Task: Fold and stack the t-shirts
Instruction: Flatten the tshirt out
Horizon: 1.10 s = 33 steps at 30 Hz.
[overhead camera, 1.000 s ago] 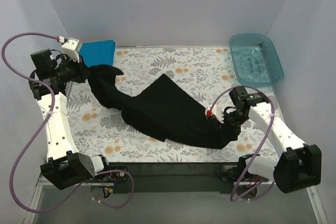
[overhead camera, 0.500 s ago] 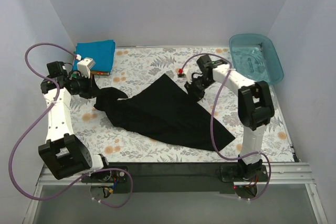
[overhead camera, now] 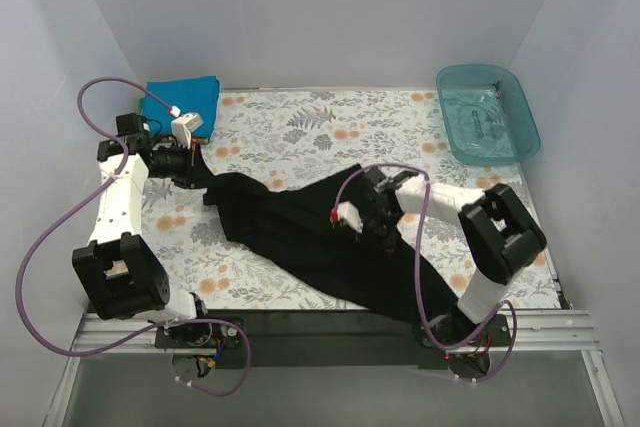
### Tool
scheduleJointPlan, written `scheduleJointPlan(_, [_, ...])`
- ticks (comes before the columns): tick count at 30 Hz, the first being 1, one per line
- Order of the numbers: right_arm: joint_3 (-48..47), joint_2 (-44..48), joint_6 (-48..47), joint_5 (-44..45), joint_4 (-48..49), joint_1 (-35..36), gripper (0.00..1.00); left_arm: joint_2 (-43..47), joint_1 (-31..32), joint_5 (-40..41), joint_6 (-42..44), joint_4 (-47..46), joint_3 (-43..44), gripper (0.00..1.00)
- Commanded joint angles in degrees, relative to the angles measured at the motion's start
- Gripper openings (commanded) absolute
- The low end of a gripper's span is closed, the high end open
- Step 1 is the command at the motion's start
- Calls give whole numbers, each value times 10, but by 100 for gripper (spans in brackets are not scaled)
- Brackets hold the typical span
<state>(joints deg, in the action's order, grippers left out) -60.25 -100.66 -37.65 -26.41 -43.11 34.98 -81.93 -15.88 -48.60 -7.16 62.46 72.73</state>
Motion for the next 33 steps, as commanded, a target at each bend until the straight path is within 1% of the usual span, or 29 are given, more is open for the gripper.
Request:
scheduleJointPlan(1, [84,82,-82,31,-103,123,12,-16,21,-57,-36,4,37,0])
scheduleJointPlan(2, [83,101,-94,7,-123,148,13,-22,28,-60,-53,-3,39,0])
scheduleJointPlan(3, [76,135,-115,-24,-157,189,15,-34,30,-64,-60,-14,39,0])
scheduleJointPlan(5, [24,154,-90,-19,-157,185,19,-45,44,-61,-67,-21,42,0])
scheduleJointPlan(6, [-6,152,-86,-16,-157,166,25,-49,45,-60,-79,-28,43,0])
scheduleJointPlan(7, [-34,144,-82,-18,-156,105,29,-53,47,-56,-84,-33,43,0])
scheduleJointPlan(8, [-96,131,-78,-17,-157,68,36,-57,48,-55,-90,-37,44,0])
scheduleJointPlan(9, [-123,116,-68,-20,-157,31,41,-59,48,-55,-94,-37,45,0])
scheduleJointPlan(10, [-146,85,-61,-12,-153,-35,43,-60,49,-58,-97,-37,44,0])
scheduleJointPlan(11, [-191,67,-53,-8,-146,-60,44,-60,49,-60,-98,-37,40,0])
scheduleJointPlan(12, [-205,37,-38,0,-138,-102,46,-60,50,-61,-99,-40,37,0])
scheduleJointPlan(13, [-215,27,-21,10,-118,-118,47,-58,50,-61,-101,-43,31,0])
scheduleJointPlan(14, [-230,15,-8,18,-92,-129,51,-55,50,-59,-102,-46,23,0])
scheduleJointPlan(15, [-238,-12,3,37,-81,-136,52,-53,50,-56,-102,-51,19,0])
scheduleJointPlan(17, [-248,-37,13,51,-64,-148,56,-48,51,-52,-103,-54,13,0])
scheduleJointPlan(18, [-257,-58,16,71,-52,-149,66,-46,52,-50,-102,-57,9,0])
scheduleJointPlan(19, [-259,-69,21,76,-46,-149,71,-44,51,-48,-105,-58,8,0])
scheduleJointPlan(21, [-254,-86,25,90,-23,-149,74,-40,51,-41,-107,-61,6,0])
scheduleJointPlan(23, [-248,-95,29,101,-5,-149,75,-40,51,-33,-112,-63,5,0])
scheduleJointPlan(26, [-238,-111,30,110,20,-149,74,-39,51,-20,-115,-66,-2,0])
scheduleJointPlan(29, [-225,-125,28,110,31,-149,71,-29,51,-4,-113,-60,-18,0])
scheduleJointPlan(30, [-218,-130,26,110,34,-149,66,-24,51,3,-114,-61,-25,0])
scheduleJointPlan(31, [-205,-132,24,113,39,-146,63,-12,51,4,-116,-63,-37,0])
scheduleJointPlan(33, [-189,-132,18,112,44,-141,50,-2,51,10,-130,-73,-49,0])
